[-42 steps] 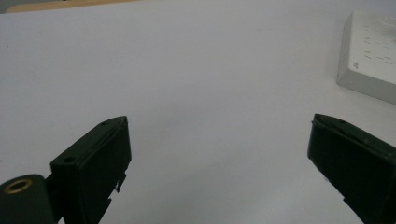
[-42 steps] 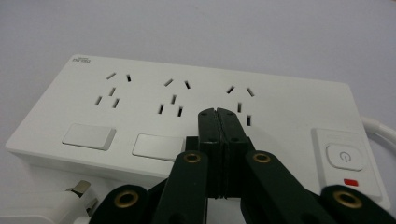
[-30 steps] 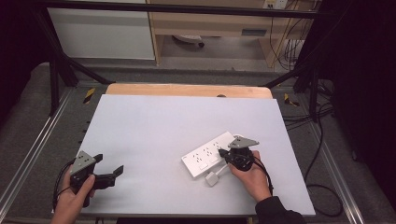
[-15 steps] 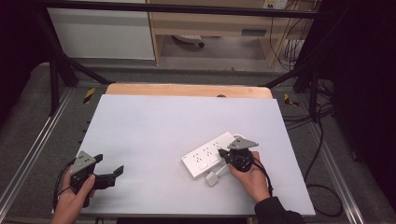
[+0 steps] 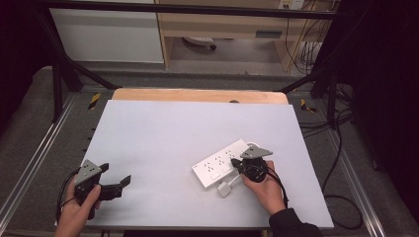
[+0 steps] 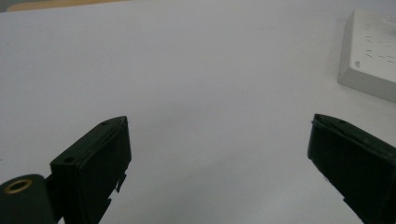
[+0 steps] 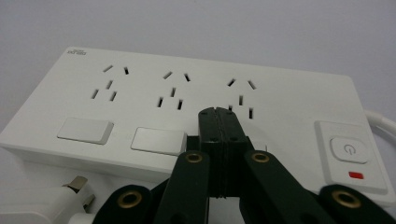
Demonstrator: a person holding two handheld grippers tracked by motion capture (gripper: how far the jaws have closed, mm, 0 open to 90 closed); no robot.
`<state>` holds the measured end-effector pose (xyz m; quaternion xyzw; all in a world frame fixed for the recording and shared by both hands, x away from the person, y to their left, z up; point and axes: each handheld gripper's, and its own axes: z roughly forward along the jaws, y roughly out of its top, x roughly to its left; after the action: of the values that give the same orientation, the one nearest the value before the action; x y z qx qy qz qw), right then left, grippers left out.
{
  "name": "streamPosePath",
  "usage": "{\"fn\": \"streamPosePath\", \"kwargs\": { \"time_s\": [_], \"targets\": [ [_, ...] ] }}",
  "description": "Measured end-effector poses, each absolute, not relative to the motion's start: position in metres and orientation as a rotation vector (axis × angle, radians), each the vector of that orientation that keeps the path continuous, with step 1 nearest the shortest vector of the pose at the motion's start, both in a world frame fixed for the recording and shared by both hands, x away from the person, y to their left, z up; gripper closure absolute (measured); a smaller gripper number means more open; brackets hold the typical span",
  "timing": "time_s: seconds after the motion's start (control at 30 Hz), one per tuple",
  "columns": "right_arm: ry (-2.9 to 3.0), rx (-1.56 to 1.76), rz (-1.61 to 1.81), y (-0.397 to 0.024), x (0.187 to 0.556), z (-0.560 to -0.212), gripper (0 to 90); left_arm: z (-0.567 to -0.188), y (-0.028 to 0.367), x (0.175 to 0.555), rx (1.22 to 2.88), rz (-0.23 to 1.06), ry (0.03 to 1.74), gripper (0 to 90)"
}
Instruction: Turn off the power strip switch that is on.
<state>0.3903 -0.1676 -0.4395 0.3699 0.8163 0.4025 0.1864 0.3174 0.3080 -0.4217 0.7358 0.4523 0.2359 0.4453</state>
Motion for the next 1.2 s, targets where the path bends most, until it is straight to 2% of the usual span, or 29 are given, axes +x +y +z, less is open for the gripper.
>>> {"fn": "streamPosePath", "kwargs": {
  "time_s": [1.2],
  "targets": [
    [2.24, 1.033, 1.19, -0.1722, 0.3964, -0.4343, 89.8, -0.421, 0.3077, 0.3172, 1.824, 0.587, 1.112, 6.1]
  ]
}}
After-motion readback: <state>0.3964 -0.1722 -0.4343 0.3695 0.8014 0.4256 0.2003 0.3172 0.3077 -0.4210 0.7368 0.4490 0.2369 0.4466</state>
